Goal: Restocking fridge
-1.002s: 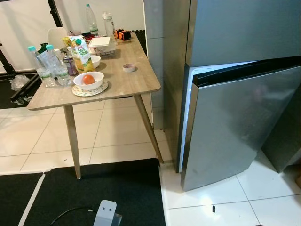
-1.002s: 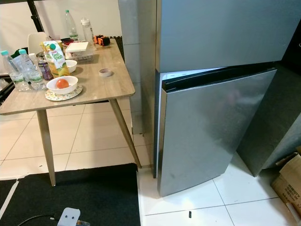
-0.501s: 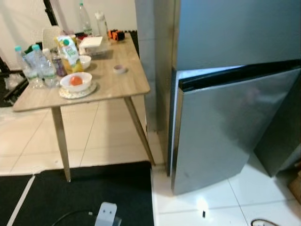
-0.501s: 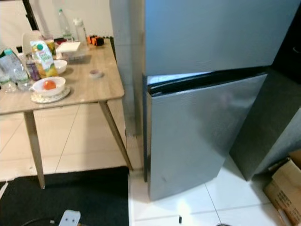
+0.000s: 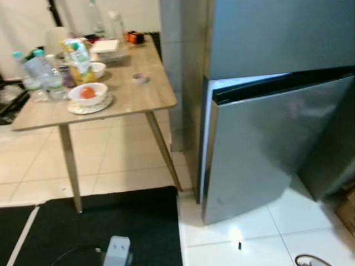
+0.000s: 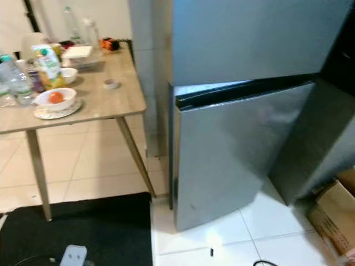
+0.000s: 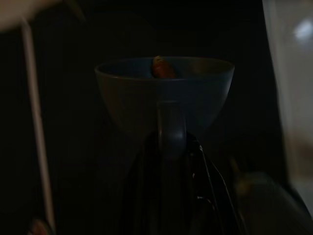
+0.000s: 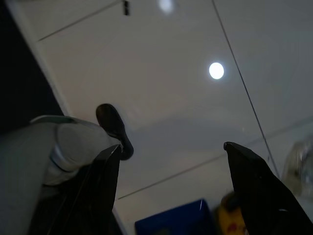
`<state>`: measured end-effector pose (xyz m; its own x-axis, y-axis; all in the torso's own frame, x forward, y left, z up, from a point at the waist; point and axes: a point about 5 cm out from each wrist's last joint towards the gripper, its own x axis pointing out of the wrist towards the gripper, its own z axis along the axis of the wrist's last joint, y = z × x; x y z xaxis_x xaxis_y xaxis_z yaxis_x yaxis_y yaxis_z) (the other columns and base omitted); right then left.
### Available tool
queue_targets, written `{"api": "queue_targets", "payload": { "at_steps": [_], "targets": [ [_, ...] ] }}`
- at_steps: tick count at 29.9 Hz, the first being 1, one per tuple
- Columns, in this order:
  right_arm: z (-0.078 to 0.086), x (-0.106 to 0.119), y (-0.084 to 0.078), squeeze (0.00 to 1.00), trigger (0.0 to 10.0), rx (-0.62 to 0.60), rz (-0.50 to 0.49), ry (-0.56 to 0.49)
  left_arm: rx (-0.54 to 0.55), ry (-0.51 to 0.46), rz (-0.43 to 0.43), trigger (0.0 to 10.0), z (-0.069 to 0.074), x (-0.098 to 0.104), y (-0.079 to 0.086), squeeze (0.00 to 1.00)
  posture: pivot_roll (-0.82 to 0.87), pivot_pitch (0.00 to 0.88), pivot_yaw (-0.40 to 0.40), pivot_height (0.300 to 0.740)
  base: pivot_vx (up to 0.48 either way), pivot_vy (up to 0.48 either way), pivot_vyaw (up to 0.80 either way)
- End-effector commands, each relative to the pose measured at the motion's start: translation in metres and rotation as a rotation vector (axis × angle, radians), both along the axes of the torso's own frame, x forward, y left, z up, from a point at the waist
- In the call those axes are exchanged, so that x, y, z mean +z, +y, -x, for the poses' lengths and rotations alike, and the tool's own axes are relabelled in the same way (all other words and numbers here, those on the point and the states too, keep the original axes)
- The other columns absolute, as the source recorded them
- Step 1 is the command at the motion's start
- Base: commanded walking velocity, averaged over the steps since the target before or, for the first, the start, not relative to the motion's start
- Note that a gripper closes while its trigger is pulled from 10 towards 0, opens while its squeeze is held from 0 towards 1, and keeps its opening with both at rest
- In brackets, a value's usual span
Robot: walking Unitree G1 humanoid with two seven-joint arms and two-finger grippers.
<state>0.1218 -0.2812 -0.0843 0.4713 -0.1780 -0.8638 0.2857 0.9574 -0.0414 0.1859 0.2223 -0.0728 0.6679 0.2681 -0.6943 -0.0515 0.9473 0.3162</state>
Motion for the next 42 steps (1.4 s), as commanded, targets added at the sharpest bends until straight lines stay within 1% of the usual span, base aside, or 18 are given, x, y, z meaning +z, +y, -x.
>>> {"api": "queue_targets", "payload": {
  "at_steps": [1, 3, 4, 5, 6, 7, 12, 13, 14, 16, 18, 19, 20, 23, 26, 32, 38, 42],
  "targets": [
    [0.007, -0.002, 0.001, 0.0, 10.0, -0.014, -0.004, 0.022, 0.01, -0.071, -0.084, 10.0, -0.017, 0.013, 0.011, 0.0, -0.2, 0.0, 0.026, 0.74, 0.0, 0.0, -0.8],
    [0.007, -0.003, 0.001, 0.0, 10.0, -0.017, -0.002, 0.021, 0.026, -0.103, -0.13, 10.0, -0.026, 0.021, 0.018, 0.0, -0.2, 0.0, 0.026, 0.74, 0.0, 0.0, 0.0],
    [0.007, -0.003, 0.001, 0.0, 10.0, -0.017, -0.002, 0.021, 0.026, -0.103, -0.13, 10.0, -0.026, 0.021, 0.018, 0.0, -0.2, 0.0, 0.026, 0.74, 0.0, 0.0, 0.0],
    [0.006, -0.002, 0.001, 0.0, 10.0, -0.017, -0.003, 0.011, 0.042, -0.128, -0.153, 10.0, -0.031, 0.026, 0.023, 0.0, -0.2, 0.0, 0.026, 0.74, 0.0, 0.0, 0.0],
    [0.004, -0.002, 0.001, 0.0, 10.0, -0.017, -0.004, 0.003, 0.07, -0.175, -0.188, 10.0, -0.04, 0.035, 0.03, 0.0, -0.2, 0.0, 0.029, 0.74, 0.0, 0.0, 0.0],
    [0.004, -0.002, 0.001, 0.0, 10.0, -0.017, -0.004, 0.002, 0.076, -0.184, -0.193, 10.0, -0.042, 0.037, 0.032, 0.0, -0.2, 0.0, 0.029, 0.74, 0.0, 0.0, 0.0],
    [0.004, -0.002, 0.002, 0.0, 10.0, -0.014, -0.006, -0.001, 0.098, -0.284, -0.219, 10.0, -0.06, 0.054, 0.036, 0.0, -0.2, 0.0, 0.036, 0.74, 0.0, 0.0, 0.0],
    [0.004, -0.002, 0.002, 0.0, 10.0, -0.014, -0.006, -0.001, 0.098, -0.284, -0.219, 10.0, -0.06, 0.054, 0.036, 0.0, -0.2, 0.0, 0.036, 0.74, 0.0, 0.0, 0.0],
    [0.004, -0.002, 0.003, 0.0, 10.0, -0.018, -0.008, -0.001, 0.113, -0.318, -0.217, 10.0, -0.066, 0.059, 0.036, 0.0, -0.2, 0.0, 0.036, 0.74, 0.0, 0.0, 0.0],
    [0.005, -0.003, 0.004, 0.0, 10.0, -0.018, -0.009, 0.0, 0.126, -0.347, -0.211, 10.0, -0.071, 0.064, 0.036, 0.0, -0.2, 0.0, 0.035, 0.74, 0.0, 0.0, 0.0],
    [0.005, -0.003, 0.004, 0.0, 10.0, -0.018, -0.01, 0.0, 0.13, -0.357, -0.209, 10.0, -0.073, 0.065, 0.036, 0.0, -0.2, 0.0, 0.035, 0.74, 0.0, 0.0, 0.0],
    [0.006, -0.004, 0.005, 0.0, 10.0, -0.014, -0.014, 0.006, 0.124, -0.381, -0.184, 10.0, -0.078, 0.069, 0.033, 0.0, -0.19, 0.0, 0.036, 0.74, 0.0, 0.0, 0.0],
    [0.006, -0.005, 0.008, 0.0, 10.0, -0.021, -0.031, 0.009, 0.106, -0.415, -0.151, 10.0, -0.087, 0.075, 0.028, 0.0, -0.19, 0.0, 0.038, 0.74, 0.0, 0.0, -0.8],
    [0.006, -0.005, 0.009, 0.0, 10.0, -0.01, -0.03, 0.012, 0.068, -0.452, -0.14, 10.0, -0.096, 0.082, 0.021, 0.0, -0.19, 0.0, 0.041, 0.74, 0.0, 0.0, -0.8],
    [0.005, -0.005, 0.011, 0.0, 10.0, -0.01, -0.032, 0.009, 0.065, -0.478, -0.134, 10.0, -0.101, 0.087, 0.019, 0.0, -0.19, 0.0, 0.044, 0.74, 0.0, 0.0, -0.8],
    [0.003, -0.006, 0.016, 0.0, 10.0, 0.009, -0.035, 0.008, 0.055, -0.495, -0.119, 10.0, -0.107, 0.091, 0.015, 0.0, -0.19, 0.0, 0.048, 0.74, 0.0, 0.0, -0.78],
    [0.003, -0.007, 0.017, 0.0, 10.0, 0.013, -0.035, 0.004, 0.051, -0.503, -0.117, 10.0, -0.108, 0.092, 0.014, 0.0, -0.19, 0.0, 0.048, 0.74, 0.0, 0.0, 0.0],
    [0.004, -0.008, 0.018, 0.0, 10.0, 0.044, -0.03, 0.019, 0.054, -0.514, -0.115, 10.0, -0.11, 0.095, 0.013, 0.0, -0.19, 0.0, 0.048, 0.74, 0.0, 0.0, 0.0]
  ]
}}
